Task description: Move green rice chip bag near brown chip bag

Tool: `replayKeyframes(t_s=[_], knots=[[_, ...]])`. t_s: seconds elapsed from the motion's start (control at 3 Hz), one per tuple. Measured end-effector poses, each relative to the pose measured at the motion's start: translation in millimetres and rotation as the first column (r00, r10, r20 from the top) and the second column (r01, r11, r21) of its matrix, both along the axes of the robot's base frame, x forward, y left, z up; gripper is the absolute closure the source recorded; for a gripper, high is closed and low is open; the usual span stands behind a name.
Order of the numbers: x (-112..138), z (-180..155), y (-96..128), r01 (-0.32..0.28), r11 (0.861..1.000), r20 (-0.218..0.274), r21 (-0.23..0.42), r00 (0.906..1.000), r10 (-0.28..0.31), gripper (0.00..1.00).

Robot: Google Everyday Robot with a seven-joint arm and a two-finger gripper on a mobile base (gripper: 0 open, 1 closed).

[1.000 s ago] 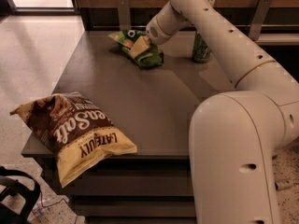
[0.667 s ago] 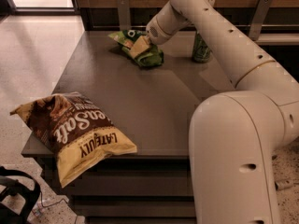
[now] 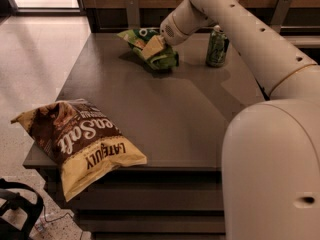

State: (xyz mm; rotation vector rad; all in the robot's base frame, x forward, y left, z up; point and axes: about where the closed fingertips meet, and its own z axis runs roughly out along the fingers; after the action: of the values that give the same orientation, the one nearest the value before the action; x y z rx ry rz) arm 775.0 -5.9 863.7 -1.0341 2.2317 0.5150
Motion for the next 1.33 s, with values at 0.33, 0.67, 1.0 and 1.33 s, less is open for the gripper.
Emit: replayKeyframes(t_s=[0.33,0.67,1.0,1.33], knots=[[-39.1,46.4,-23.2,-0.001,0.999,0.086,0.037,0.9963,-0.002,1.0],[-68.8,79.9,-37.8,-0.011,0.998,0.15,0.06,0.9888,0.002,1.0],[-93.6,97.9,-54.5,-0.012,0.997,0.178,0.082,0.984,-0.002,1.0],[-117.5,104.8,-76.0,-0.017,0.995,0.172,0.098,0.985,-0.001,1.0]])
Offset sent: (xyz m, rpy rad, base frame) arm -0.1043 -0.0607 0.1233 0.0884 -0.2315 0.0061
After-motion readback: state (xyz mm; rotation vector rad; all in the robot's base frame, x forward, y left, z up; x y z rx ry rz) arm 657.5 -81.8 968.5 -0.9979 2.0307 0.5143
